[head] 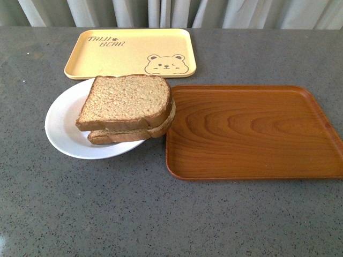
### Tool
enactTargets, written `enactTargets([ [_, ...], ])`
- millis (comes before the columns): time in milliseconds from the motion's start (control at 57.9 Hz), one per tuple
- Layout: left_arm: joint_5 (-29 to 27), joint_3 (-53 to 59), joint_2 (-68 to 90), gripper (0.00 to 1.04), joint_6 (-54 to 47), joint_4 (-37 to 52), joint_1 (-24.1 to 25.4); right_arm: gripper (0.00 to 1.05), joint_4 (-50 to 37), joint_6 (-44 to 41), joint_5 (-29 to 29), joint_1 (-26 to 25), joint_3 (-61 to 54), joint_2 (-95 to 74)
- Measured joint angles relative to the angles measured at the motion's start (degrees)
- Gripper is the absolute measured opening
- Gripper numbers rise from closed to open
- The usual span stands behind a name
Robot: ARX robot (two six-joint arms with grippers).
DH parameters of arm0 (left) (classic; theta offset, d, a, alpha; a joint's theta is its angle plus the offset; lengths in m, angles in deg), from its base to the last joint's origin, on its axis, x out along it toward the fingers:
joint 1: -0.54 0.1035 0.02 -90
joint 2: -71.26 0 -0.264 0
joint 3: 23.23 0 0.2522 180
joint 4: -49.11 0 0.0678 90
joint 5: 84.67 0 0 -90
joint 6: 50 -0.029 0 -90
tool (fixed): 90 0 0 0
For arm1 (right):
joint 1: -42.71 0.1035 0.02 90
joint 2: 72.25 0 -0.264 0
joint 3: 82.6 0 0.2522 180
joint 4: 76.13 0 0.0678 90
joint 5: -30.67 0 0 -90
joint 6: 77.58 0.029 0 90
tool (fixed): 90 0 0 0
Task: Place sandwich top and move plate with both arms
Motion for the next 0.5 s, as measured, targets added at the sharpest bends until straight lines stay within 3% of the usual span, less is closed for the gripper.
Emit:
enactTargets([
  [156,0.5,-0.3,0.6,0.96,0.9,-0.9,0.0,0.96,0.0,0.0,0.0,0.0,0.0,0.0],
  [259,5.5,-10.1,14.6,0.96,13.4,-23.0,-0.2,0.96,0.0,0.0,0.0,0.0,0.0,0.0],
  [311,6.7,-12.1,20.2,0.96,18.1,-26.8,0.0,0.96,0.0,0.0,0.0,0.0,0.0,0.0],
  [398,8.8,-13.4,26.2,0.96,20.7,-24.5,1.0,0.96,0.0,0.0,0.0,0.0,0.0,0.0],
  [501,10.3,-16.4,36.6,0.96,20.4,-15.1,2.8,0.96,0.0,0.0,0.0,0.0,0.0,0.0],
])
